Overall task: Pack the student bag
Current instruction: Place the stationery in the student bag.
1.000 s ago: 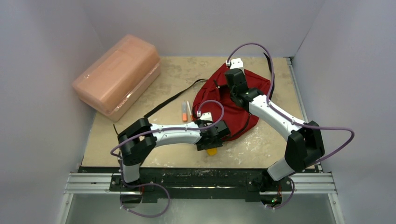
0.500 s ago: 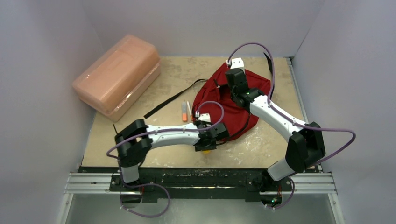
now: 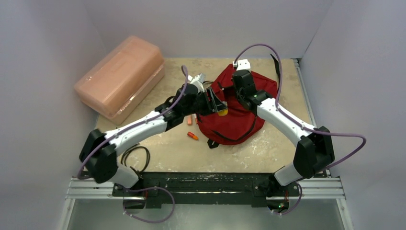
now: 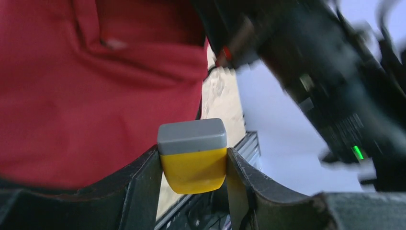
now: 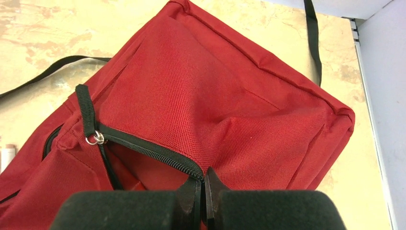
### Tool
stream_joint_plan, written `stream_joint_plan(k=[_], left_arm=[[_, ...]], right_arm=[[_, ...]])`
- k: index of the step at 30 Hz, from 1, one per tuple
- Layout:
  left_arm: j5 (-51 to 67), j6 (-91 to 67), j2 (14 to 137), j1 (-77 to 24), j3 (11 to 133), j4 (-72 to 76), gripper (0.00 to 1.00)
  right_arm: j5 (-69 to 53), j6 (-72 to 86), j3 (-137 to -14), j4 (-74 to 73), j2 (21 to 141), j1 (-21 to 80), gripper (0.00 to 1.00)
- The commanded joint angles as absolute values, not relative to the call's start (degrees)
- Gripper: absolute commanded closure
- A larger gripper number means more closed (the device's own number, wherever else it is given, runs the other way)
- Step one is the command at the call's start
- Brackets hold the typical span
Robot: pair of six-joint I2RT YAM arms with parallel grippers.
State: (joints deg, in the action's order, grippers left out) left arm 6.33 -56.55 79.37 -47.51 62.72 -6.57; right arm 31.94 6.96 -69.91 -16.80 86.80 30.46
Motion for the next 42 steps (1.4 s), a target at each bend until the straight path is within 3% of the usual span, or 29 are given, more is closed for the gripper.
stream_joint_plan(k=[1,3,5,16,19,21,24,25,32,42], left_arm=[[19.5,-66.9,92.7,-42.5,65.6,17.6,1.00],[20.0,-73.7,99.4,-41.9,64.2,34.0,1.00],[17.8,-77.2,104.4,-41.8,66.7,38.7,1.00],[-1.1,-76.3,111.7,-42.7,75.7,29.3,1.00],[-4.3,-77.2,113.5,-43.1,81.0,20.3,0.99],[-5.6,-76.8,114.7,-43.5,83.4,17.4,0.88],[-9.3,-76.1,115.0,-44.5,85.0,14.2,0.55],[-10.0,-75.6,115.1,-44.8,85.6,13.4,0.49],[-11.2,-73.6,113.1,-45.8,85.3,9.6,0.24],[-6.3,-63.2,99.3,-46.1,71.0,8.8,0.25]], right_arm=[[28.7,9.6,-70.3,-12.4,82.5,30.7,1.00],[28.5,9.7,-70.4,-12.4,82.3,30.8,1.00],[28.8,9.6,-70.6,-12.7,82.1,30.7,1.00],[28.2,9.8,-70.5,-12.5,82.1,30.7,1.00],[28.0,10.0,-70.6,-12.4,82.5,30.8,1.00],[27.9,10.1,-70.6,-12.3,82.7,30.7,1.00],[27.7,10.0,-70.7,-12.4,82.7,30.7,1.00],[27.8,10.0,-70.6,-12.3,82.7,30.7,1.00],[28.2,9.8,-70.5,-12.1,82.5,30.6,1.00],[29.5,9.2,-70.1,-11.9,83.1,30.6,1.00]])
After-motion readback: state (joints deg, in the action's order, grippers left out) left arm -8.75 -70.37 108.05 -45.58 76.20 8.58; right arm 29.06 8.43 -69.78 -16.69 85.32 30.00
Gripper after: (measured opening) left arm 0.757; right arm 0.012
